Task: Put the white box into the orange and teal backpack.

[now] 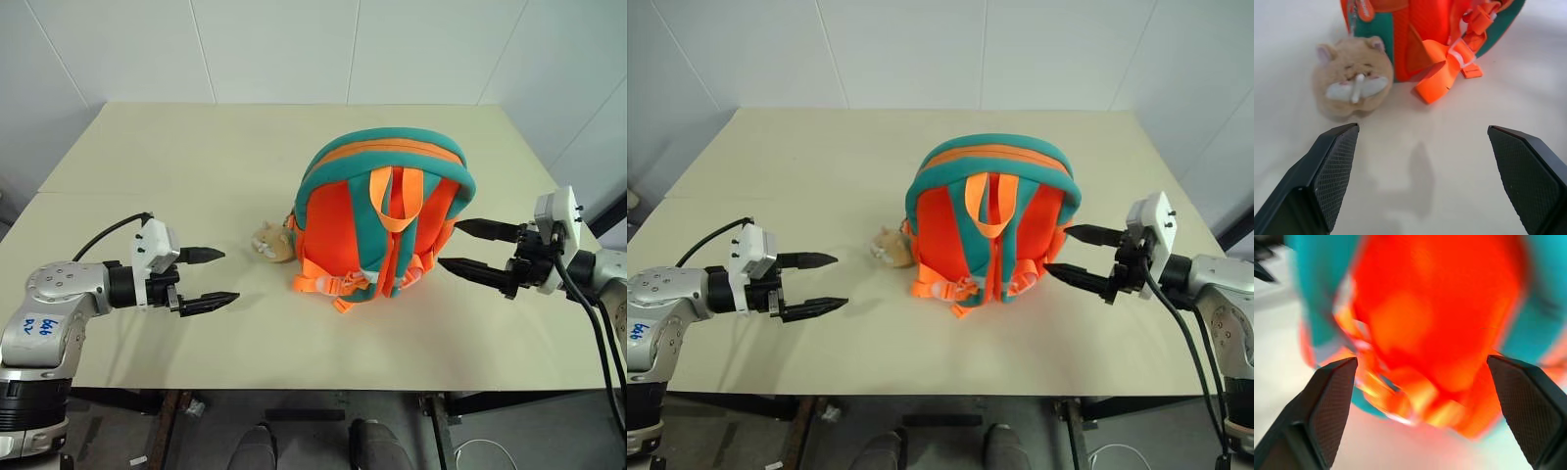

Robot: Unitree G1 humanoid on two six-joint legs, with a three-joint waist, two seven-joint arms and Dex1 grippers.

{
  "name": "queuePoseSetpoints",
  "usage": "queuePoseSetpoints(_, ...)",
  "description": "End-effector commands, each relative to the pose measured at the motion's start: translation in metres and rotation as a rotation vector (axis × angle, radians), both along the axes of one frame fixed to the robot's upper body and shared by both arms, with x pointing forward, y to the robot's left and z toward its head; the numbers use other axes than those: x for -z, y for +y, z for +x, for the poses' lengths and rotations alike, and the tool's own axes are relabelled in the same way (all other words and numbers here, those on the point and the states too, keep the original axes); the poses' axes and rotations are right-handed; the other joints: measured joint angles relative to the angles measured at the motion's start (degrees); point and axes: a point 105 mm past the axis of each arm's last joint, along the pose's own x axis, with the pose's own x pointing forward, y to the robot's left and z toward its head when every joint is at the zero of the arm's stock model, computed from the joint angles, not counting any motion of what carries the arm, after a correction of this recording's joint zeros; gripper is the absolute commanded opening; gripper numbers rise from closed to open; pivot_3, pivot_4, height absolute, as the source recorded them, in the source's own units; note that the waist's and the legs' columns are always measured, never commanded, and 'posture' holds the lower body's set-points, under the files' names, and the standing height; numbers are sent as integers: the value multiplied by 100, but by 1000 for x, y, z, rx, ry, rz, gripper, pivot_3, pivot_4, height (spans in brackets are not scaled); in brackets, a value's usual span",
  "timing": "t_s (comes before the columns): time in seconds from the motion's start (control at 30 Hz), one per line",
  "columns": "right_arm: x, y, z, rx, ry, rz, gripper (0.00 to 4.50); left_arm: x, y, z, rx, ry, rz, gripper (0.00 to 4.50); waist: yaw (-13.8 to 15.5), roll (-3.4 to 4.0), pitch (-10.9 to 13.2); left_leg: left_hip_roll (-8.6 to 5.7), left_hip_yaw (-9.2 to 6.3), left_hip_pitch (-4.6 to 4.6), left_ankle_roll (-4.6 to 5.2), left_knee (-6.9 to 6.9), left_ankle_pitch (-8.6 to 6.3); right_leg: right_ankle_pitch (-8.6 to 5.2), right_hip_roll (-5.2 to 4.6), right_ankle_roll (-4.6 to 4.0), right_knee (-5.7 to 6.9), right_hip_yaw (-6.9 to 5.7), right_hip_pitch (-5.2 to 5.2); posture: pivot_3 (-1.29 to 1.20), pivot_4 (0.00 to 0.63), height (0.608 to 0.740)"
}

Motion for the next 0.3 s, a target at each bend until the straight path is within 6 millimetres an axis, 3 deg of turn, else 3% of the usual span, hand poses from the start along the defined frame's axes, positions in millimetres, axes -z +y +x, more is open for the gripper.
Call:
queuePoseSetpoints(0.03, -2, 4, 5, -32, -46, -26, 4476, -14, -1, -1, 0, -71, 3, 4500, -6, 0, 0, 1, 5, 2, 0, 0, 1, 0, 1, -5, -1, 5, 0, 0, 150, 740)
queuePoseSetpoints(0.3, 9, 9, 13, -54, -51, -47, 4476, -20, -9, 0, 14, -83, 5, 4500, 14, 0, 0, 2, 19, -2, -1, -3, -3, 22, 2, 35, -11, 18, -4, 0, 150, 740)
